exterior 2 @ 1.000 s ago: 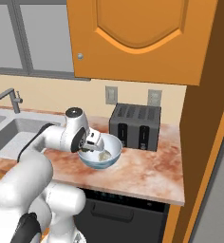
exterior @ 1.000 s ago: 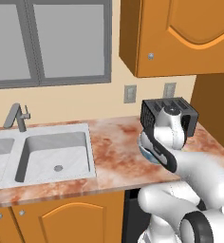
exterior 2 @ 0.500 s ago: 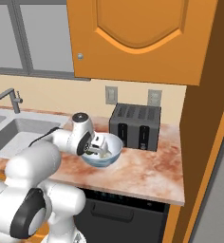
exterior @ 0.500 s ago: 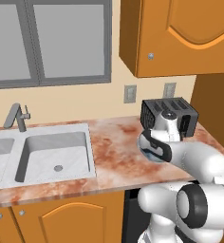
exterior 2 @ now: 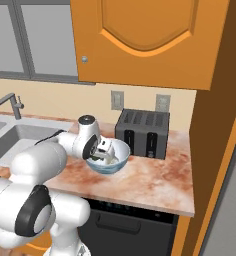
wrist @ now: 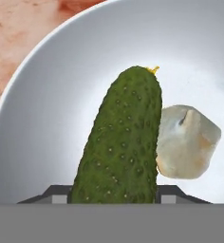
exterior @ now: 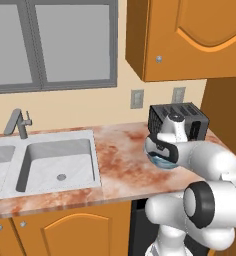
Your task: Take the garlic, cucumber, and tangerine from the freezer and place them in the bowl on the counter.
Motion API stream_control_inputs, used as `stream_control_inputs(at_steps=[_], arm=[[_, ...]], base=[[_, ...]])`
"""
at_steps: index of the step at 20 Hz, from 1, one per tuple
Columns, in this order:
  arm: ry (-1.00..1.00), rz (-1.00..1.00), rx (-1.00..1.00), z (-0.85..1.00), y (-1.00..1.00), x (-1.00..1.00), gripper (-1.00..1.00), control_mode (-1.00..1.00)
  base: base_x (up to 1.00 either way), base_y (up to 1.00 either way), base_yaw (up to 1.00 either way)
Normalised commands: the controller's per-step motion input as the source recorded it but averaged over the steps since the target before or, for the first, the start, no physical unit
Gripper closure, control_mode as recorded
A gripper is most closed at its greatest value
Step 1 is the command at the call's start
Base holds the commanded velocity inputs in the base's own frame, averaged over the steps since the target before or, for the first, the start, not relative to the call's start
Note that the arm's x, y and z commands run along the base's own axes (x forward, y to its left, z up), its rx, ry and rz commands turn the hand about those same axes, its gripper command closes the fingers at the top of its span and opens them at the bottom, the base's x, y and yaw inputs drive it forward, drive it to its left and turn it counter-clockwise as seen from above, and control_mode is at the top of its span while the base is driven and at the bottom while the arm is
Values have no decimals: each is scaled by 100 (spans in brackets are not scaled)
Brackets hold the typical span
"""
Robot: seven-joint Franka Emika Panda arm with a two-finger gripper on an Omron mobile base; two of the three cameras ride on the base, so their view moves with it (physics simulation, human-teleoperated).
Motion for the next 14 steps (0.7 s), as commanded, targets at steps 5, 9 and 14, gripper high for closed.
stream_control_inputs(at_steps=[5,9,14], arm=[[0,0,0,2,0,0,-100,-100],[-3,0,0,31,0,-8,-100,-100],[0,0,-1,74,1,-17,-100,-100]], base=[[0,0,0],[0,0,0],[0,0,0]])
